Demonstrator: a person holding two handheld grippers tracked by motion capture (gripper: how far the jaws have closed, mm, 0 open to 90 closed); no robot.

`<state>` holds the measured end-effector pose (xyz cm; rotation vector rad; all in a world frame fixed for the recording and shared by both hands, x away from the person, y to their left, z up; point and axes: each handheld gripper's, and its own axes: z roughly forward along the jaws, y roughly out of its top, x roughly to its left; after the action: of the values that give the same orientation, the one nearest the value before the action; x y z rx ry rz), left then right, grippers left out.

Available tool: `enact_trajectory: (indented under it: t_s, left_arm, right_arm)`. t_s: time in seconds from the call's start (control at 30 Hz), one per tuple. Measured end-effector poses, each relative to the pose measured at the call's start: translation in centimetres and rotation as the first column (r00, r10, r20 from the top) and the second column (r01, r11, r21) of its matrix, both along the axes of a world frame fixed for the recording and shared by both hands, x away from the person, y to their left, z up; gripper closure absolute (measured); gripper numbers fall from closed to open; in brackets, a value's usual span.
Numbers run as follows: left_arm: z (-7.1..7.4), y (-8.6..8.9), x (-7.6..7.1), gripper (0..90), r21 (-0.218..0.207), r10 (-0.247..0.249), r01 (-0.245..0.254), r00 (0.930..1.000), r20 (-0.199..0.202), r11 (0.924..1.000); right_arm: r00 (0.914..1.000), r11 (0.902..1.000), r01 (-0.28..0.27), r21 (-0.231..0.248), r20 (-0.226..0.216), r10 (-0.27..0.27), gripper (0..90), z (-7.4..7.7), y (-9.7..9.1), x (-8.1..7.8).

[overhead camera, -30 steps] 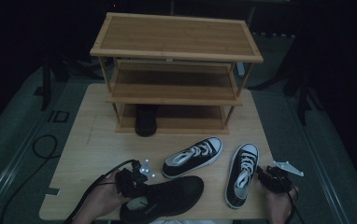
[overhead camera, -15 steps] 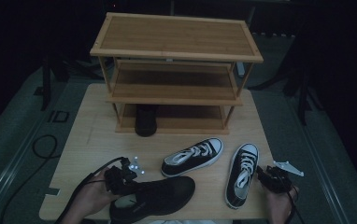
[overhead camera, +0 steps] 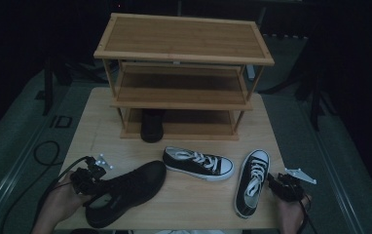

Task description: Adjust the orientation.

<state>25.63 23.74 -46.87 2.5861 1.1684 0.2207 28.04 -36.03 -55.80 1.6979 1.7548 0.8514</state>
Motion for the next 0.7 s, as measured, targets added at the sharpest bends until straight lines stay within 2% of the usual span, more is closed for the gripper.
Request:
enact_trajectory:
  t_s: [0.07, 0.2, 0.3, 0.4, 0.47, 0.63, 0.7]
  left_arm:
    - [-0.1, 1.1, 0.4, 87.4, -0.001, 0.055, -0.054, 0.9985, 0.007, 0.9985]
    - [-0.3, 2.4, 1.1, 87.5, -0.047, 0.142, -0.141, 0.9897, 0.018, 0.9889]
    - [-0.3, 2.3, 1.5, 87.5, -0.054, 0.166, -0.164, 0.9857, 0.030, 0.9850]
    - [-0.4, 2.1, 2.3, 87.5, -0.082, 0.200, -0.196, 0.9790, 0.039, 0.9771]
    - [-0.4, 1.9, 2.6, 87.6, -0.084, 0.218, -0.214, 0.9750, 0.042, 0.9732]
    - [-0.6, 1.8, 3.1, 87.6, -0.117, 0.287, -0.280, 0.9567, 0.048, 0.9528]
    - [-0.6, 1.6, 3.1, 87.6, -0.119, 0.290, -0.282, 0.9556, 0.052, 0.9519]
  right_arm:
    - [1.0000, 1.0000, -0.001, 0.000, 0.000, 0.001, 53.9, 0.0, 0.0, 0.0]
    - [1.0000, 1.0000, -0.003, -0.003, 0.001, 0.003, 53.1, 0.0, 0.0, 0.0]
    - [1.0000, 1.0000, -0.004, -0.007, 0.001, 0.004, 53.0, 0.0, 0.0, 0.1]
    - [1.0000, 1.0000, -0.003, -0.007, 0.001, 0.003, 52.9, 0.0, 0.0, 0.1]
    - [1.0000, 1.0000, -0.004, -0.006, 0.001, 0.004, 52.9, 0.0, 0.0, 0.1]
    - [1.0000, 1.0000, -0.005, -0.005, 0.001, 0.005, 52.8, 0.0, 0.0, 0.1]
    - [1.0000, 1.0000, -0.006, -0.005, 0.001, 0.006, 52.7, 0.0, 0.0, 0.1]
